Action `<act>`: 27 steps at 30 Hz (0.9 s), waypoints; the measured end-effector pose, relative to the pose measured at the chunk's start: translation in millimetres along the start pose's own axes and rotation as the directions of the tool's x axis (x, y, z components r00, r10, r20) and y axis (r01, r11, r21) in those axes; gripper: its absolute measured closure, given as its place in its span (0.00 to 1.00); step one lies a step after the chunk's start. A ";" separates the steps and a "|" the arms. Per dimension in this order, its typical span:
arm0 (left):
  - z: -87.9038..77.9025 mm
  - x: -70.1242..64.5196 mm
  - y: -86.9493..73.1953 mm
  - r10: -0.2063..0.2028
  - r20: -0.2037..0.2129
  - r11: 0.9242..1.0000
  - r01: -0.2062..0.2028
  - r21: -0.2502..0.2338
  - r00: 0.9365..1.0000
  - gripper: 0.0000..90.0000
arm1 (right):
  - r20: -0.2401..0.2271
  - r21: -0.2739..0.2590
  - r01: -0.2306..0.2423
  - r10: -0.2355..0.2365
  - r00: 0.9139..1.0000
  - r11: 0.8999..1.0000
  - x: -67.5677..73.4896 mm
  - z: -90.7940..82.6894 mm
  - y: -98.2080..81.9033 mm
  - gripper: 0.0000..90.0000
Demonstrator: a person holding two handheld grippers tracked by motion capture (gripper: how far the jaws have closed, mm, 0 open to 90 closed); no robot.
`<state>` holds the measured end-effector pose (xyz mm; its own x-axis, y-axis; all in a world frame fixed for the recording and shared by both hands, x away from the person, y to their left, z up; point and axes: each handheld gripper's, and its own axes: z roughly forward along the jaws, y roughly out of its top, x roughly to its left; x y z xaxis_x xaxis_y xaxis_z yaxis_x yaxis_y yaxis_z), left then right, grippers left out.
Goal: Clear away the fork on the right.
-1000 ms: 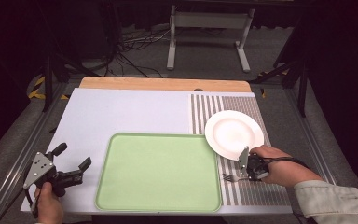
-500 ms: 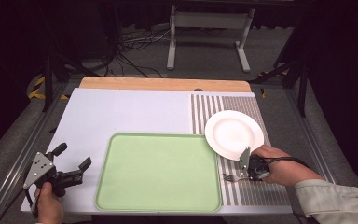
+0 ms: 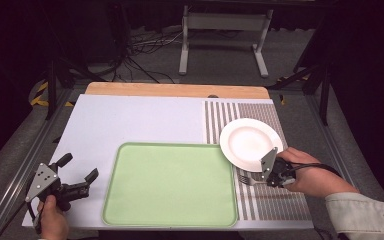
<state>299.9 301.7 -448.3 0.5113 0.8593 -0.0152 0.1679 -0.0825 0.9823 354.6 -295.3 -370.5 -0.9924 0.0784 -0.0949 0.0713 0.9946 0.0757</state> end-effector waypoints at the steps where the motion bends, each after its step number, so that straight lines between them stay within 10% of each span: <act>1: 0.0 0.0 0.0 0.000 0.000 1.000 0.000 0.000 1.000 0.00 | 0.005 -0.008 -0.004 0.004 1.000 1.000 0.1 -1.8 1.2 0.95; 27: -0.8 1.3 0.3 0.001 0.001 1.000 -0.001 -0.003 1.000 0.00 | 0.039 -0.178 0.002 0.005 0.999 0.984 -0.2 -29.3 75.7 0.95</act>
<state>300.0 303.2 -447.9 0.5120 0.8589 -0.0143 0.1646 -0.0818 0.9830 357.2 -222.0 -335.7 -0.9874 0.0857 -0.1330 0.0501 0.9667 0.2509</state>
